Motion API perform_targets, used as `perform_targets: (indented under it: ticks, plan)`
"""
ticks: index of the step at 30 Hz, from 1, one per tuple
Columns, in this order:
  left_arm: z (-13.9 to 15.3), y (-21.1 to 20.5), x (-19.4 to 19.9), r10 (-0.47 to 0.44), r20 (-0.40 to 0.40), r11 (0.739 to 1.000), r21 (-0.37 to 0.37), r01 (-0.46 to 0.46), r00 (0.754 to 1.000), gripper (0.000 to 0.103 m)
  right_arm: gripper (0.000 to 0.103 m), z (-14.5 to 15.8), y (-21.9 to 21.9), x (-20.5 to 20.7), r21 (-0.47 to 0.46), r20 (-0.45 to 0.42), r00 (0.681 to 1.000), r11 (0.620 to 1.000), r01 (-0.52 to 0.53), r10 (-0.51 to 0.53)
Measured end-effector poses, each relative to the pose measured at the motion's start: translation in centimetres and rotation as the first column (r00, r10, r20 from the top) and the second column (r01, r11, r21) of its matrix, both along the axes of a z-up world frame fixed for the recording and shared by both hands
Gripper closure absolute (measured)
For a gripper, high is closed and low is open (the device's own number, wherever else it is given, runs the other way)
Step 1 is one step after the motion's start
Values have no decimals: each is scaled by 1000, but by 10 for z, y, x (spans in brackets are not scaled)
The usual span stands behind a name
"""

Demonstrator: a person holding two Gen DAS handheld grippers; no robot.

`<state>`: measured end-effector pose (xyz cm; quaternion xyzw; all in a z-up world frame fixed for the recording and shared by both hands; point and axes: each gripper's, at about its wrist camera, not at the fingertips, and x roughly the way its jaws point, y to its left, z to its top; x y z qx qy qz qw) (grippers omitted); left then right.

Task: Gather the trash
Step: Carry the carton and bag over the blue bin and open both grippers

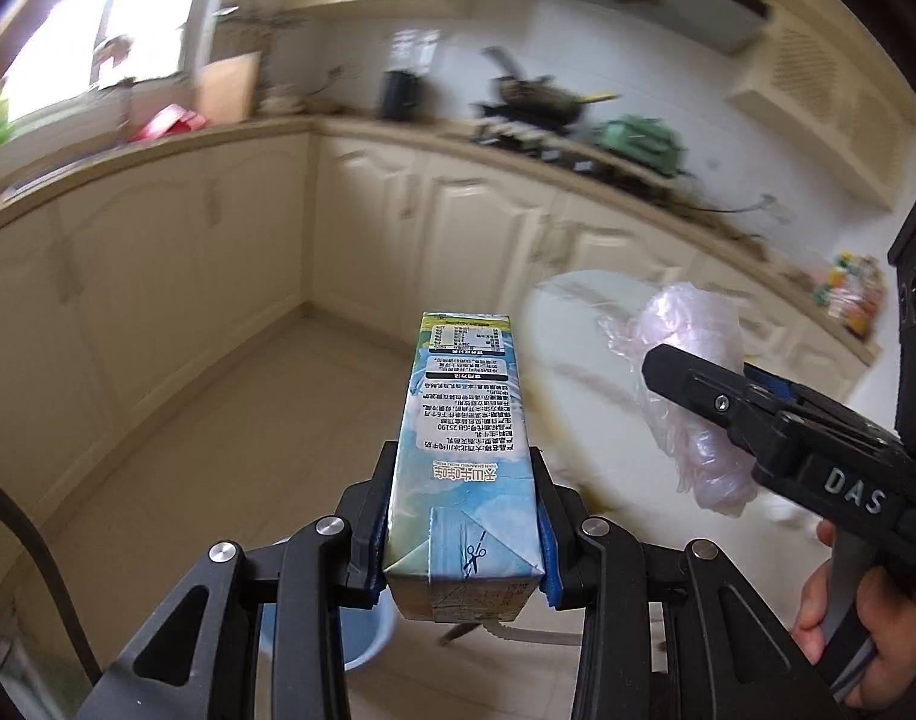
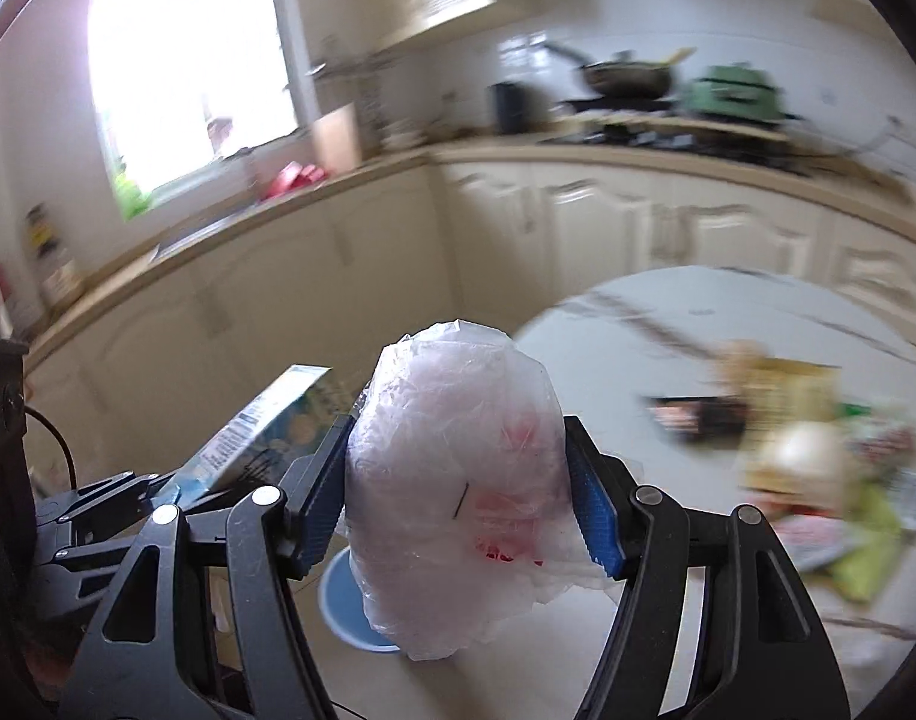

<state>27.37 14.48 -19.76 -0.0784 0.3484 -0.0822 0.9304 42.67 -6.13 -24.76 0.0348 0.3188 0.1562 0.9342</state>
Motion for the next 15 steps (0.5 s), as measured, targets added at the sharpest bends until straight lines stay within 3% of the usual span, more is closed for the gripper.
perform_targets:
  ticks: [3, 7, 11, 15]
  plan:
    - [-27, 34, 7, 64, -73, 998, 12, -63, 995, 69, 39, -30, 58, 23, -17, -45, 995, 996, -93, 92]
    - [-88, 72, 26, 113, -218, 994, 19, -112, 969, 69, 39, -79, 116, 49, -60, -121, 980, 985, -164, 156]
    - [-155, 91, 48, 126, -366, 992, 19, -128, 922, 69, 39, -154, 160, 78, -97, -265, 948, 974, -207, 175]
    - [-203, 96, 69, 116, -466, 992, 16, -122, 877, 69, 39, -218, 173, 101, -59, -400, 899, 974, -217, 176]
